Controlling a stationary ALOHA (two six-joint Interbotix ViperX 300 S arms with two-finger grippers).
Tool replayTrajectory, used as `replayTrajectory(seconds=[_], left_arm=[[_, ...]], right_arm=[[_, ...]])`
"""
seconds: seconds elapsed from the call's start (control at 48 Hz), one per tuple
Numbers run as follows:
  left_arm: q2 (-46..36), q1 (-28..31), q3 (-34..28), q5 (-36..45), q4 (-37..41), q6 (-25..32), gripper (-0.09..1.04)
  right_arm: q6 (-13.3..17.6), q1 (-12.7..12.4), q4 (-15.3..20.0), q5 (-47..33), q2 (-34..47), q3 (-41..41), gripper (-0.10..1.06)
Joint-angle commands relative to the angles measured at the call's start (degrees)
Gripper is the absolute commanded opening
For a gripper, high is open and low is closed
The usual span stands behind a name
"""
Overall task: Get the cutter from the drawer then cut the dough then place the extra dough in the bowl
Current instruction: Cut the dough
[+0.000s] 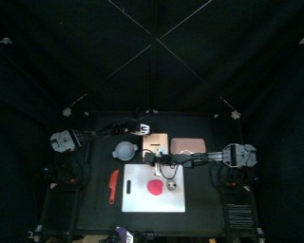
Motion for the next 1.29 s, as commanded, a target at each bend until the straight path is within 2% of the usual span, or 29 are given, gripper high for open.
replayTrajectory(seconds=[0.021,0.438,0.875,1.062,1.292], left_arm=[[-0.7,0.09,-1.85,-0.18,0.09,0.09,0.83],[-0.7,0.09,-1.76,-0.18,0.18,0.09,0.83],[-0.7,0.18,-1.67,-0.53,0.09,0.09,0.83],[-1.05,0.26,-1.67,-0.62,0.18,0.09,0.83],[-2.02,0.26,-1.67,-1.58,0.44,0.18,0.83]], right_arm=[[-0.09,-1.05,-0.7,-0.09,-0.62,-1.23,0.49],[0.0,-1.85,-2.99,4.75,0.44,-2.99,0.49],[-0.09,-2.02,-3.25,5.8,0.35,-3.6,0.49],[-0.09,-1.41,-3.25,5.8,0.35,-4.75,0.49],[-0.09,2.37,-3.25,7.12,-0.26,-7.56,0.49]])
